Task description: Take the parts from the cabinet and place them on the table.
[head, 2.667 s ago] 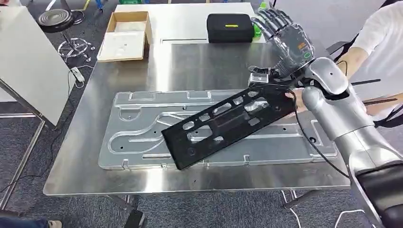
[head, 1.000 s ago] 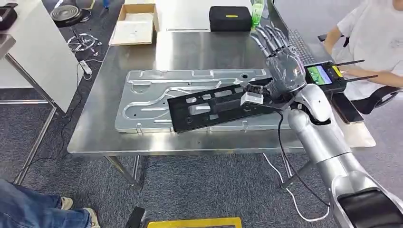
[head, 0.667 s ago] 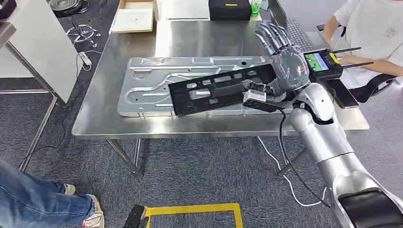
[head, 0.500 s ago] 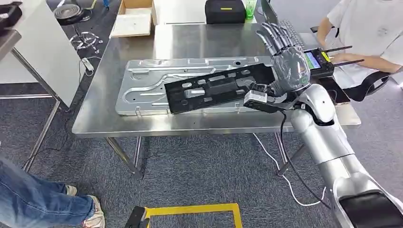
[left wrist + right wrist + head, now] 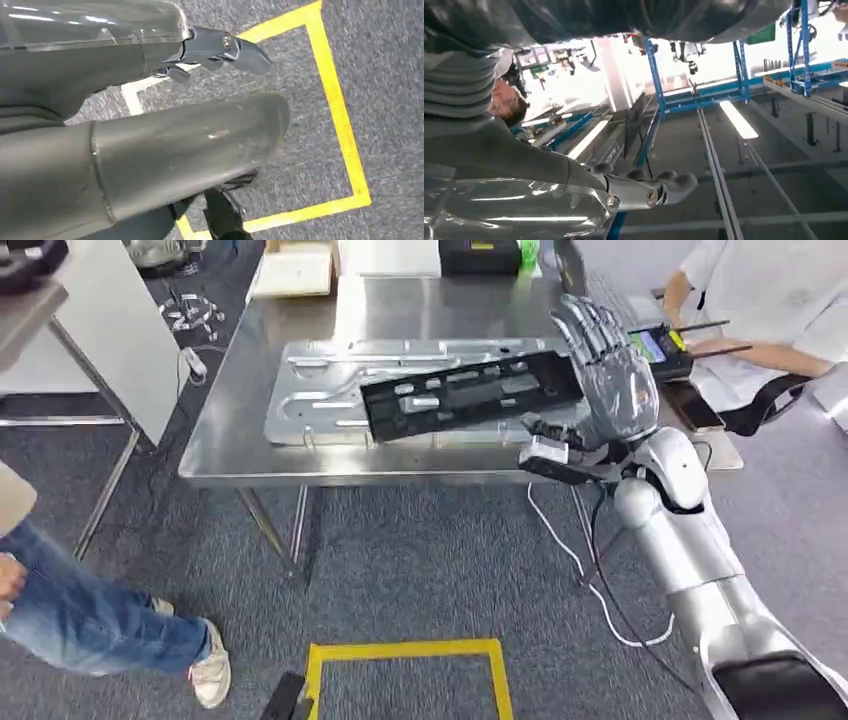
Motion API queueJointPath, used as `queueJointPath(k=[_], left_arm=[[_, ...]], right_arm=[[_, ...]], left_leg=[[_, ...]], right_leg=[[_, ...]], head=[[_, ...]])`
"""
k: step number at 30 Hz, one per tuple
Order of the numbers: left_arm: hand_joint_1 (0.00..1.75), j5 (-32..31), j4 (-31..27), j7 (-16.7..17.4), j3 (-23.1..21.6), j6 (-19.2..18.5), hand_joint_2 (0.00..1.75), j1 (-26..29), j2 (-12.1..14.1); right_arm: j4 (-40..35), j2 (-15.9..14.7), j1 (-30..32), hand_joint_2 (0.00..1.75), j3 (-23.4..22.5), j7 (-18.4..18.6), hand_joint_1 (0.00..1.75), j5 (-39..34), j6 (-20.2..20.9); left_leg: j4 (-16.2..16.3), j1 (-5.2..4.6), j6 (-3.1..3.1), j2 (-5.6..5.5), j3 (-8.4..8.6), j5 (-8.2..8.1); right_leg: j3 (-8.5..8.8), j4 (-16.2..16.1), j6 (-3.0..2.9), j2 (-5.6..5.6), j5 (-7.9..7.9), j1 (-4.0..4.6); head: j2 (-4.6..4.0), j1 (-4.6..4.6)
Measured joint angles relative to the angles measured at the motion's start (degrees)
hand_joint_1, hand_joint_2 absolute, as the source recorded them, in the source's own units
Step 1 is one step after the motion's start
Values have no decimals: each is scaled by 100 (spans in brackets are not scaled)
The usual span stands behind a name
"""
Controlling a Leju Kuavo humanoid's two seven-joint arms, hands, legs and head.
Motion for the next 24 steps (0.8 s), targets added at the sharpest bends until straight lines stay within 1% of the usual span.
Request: queueJointPath(k=[1,2,3,4,5,6,7,8,9,10,11,12,13,14,15,16,17,18,19,20,21,22,23,24], left_arm=[[0,2,0,-2,0,2,0,0,0],[0,2,0,-2,0,2,0,-2,0],[0,2,0,-2,0,2,0,4,0],[0,2,0,-2,0,2,0,9,0],[0,2,0,0,0,2,0,12,0],[0,2,0,0,0,0,0,13,0],[0,2,2,0,0,0,0,12,0],[0,2,2,-2,0,0,0,10,0],[0,2,0,-2,0,0,0,7,0],[0,4,0,-11,0,0,0,7,-2],[0,9,0,-17,0,-2,0,7,-2],[0,15,0,-24,0,-7,0,-2,-2],[0,20,2,-26,0,-15,0,2,-4],[0,26,2,-28,0,-17,0,31,0],[0,39,0,-35,0,-17,0,44,2],[0,39,2,-35,0,-17,0,63,4],[0,39,2,-39,0,-17,0,75,4],[0,46,2,-46,0,-15,0,77,4],[0,57,2,-52,2,-15,0,76,4],[0,66,2,-61,4,-13,0,77,4],[0,88,2,-70,11,-9,0,80,4],[0,136,2,-96,24,7,0,88,4],[0,177,0,-120,37,22,0,95,7],[0,221,0,-140,61,39,0,97,7]], right_arm=[[0,-24,14,0,-13,2,0,0,-2],[2,-39,24,0,-24,2,0,-2,-2],[0,-42,37,0,-26,2,0,-2,-4],[0,-44,64,0,-30,2,0,-2,-4],[2,-46,94,0,-33,2,0,-2,-4],[2,-46,119,0,-35,2,0,-2,-4],[2,-46,122,0,-35,0,0,-2,-4],[0,-46,118,0,-39,2,0,-2,-4],[-9,-46,109,0,-48,2,0,-2,-4],[-39,-46,102,0,-57,2,0,-7,-11],[-66,-46,103,0,-68,2,0,-29,-26],[-66,-46,119,0,-83,0,0,-59,-59],[-66,-48,174,0,-118,-4,0,-90,-107],[-63,-48,260,0,-144,-35,0,-122,-163],[-66,-48,325,0,-160,-55,0,-162,-225],[-68,-48,409,0,-170,-90,0,-190,-280],[-74,-48,510,0,-208,-120,0,-203,-341],[-76,-48,610,0,-252,-142,0,-232,-402],[-76,-48,714,0,-313,-162,0,-282,-475],[-72,-48,833,0,-387,-175,0,-332,-560],[-66,-48,996,0,-457,-179,0,-381,-630],[-44,-48,1183,0,-632,-181,0,-486,-783],[2,-48,1415,0,-836,-208,0,-648,-925],[112,-46,1661,0,-1116,-315,0,-943,-1065]], left_leg=[[3,-2,75,5,-114,80],[6,-9,87,12,-216,159],[13,-19,93,17,-313,236],[21,-25,92,20,-414,307],[33,-28,87,23,-519,378],[53,-28,77,24,-633,445],[86,-28,64,25,-736,502],[120,-27,47,25,-826,547],[165,-28,27,24,-874,583],[202,-65,-3,13,-936,606],[208,-64,-42,17,-950,663],[198,-49,-68,19,-976,736],[174,-37,-97,20,-985,796],[159,-66,-139,6,-1008,837],[225,-28,-168,-5,-1045,684],[413,-23,-199,-6,-1139,352],[805,-4,-222,-6,-1264,-53],[1266,11,-241,-3,-1374,-364],[1666,16,-257,-3,-1439,-534],[1942,23,-269,-3,-1443,-512],[2010,33,-277,-3,-1347,-305],[1857,42,-276,-3,-1142,-18],[1509,46,-271,-4,-829,179],[1014,47,-251,-15,-425,164]], right_leg=[[-98,251,19,6,-405,-3],[-205,659,45,7,-801,-2],[-306,1101,68,13,-1074,0],[-372,1497,85,13,-1182,0],[-363,1750,91,15,-1090,-1],[-238,1756,90,14,-851,-2],[-19,1559,83,14,-623,-2],[298,1192,65,14,-515,-1],[697,709,36,20,-591,3],[1076,166,9,18,-840,51],[1187,-79,-31,15,-964,47],[1147,-81,-43,19,-942,67],[1119,-69,-81,18,-904,85],[1078,-117,-134,7,-829,43],[1036,-127,-176,-36,-750,24],[945,-127,-239,-30,-678,19],[849,-124,-260,-32,-601,21],[746,-121,-267,-32,-525,22],[644,-115,-263,-32,-448,23],[543,-106,-253,-33,-376,24],[441,-89,-237,-35,-306,22],[344,-64,-216,-42,-251,19],[259,-33,-188,-54,-206,14],[196,-9,-157,-70,-165,14]], head=[[0,4],[0,6],[0,4],[0,4],[0,6],[0,4],[0,7],[0,2],[0,4],[0,7],[0,0],[0,4],[0,0],[0,4],[0,9],[0,-2],[0,-2],[0,-2],[0,-4],[0,-2],[0,-4],[0,-4],[0,-4],[0,-4]])
